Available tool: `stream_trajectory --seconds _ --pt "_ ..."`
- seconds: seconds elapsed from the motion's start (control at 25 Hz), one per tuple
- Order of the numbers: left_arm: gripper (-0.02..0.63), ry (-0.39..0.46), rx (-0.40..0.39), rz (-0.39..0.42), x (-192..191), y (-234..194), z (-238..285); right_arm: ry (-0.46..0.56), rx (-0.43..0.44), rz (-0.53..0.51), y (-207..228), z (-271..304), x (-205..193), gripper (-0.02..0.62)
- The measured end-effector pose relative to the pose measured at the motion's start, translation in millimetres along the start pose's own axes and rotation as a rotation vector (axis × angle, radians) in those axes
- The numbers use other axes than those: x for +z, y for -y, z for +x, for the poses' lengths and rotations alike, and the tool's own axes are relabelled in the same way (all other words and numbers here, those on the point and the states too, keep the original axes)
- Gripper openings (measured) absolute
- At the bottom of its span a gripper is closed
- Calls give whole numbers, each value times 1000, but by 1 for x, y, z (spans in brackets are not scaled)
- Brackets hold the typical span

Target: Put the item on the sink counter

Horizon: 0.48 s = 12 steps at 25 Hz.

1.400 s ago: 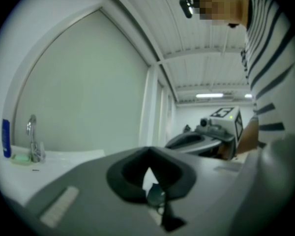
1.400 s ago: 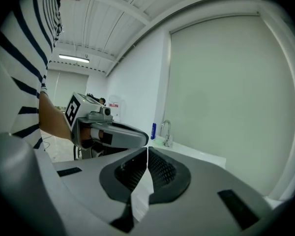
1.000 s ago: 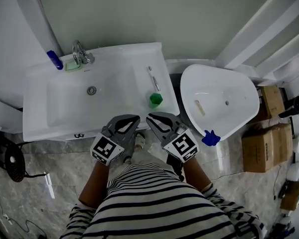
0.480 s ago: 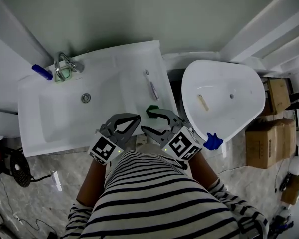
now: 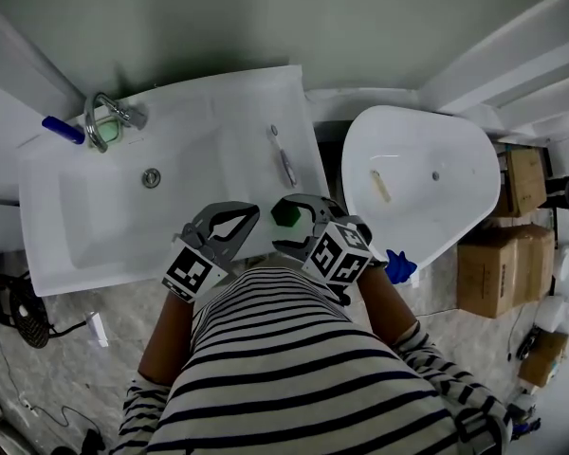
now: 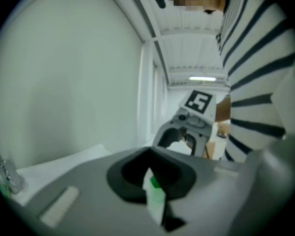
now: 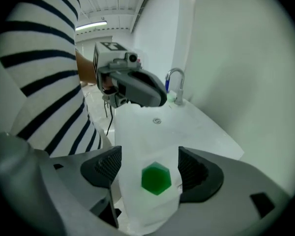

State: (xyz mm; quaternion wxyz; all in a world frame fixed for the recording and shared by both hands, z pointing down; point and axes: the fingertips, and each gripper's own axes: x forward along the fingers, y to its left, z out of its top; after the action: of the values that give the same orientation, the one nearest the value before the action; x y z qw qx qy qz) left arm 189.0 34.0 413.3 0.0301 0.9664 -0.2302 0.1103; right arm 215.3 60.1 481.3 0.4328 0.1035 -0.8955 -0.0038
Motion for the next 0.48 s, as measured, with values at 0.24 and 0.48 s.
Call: stream_trajectory --seconds 0.24,0.48 --pt "4 4 -31 -8 -3 -11 -2 -154 46 10 8 25 -28 327" --pt "3 5 -62 -17 -7 -20 -2 -294 96 -12 9 47 -49 327"
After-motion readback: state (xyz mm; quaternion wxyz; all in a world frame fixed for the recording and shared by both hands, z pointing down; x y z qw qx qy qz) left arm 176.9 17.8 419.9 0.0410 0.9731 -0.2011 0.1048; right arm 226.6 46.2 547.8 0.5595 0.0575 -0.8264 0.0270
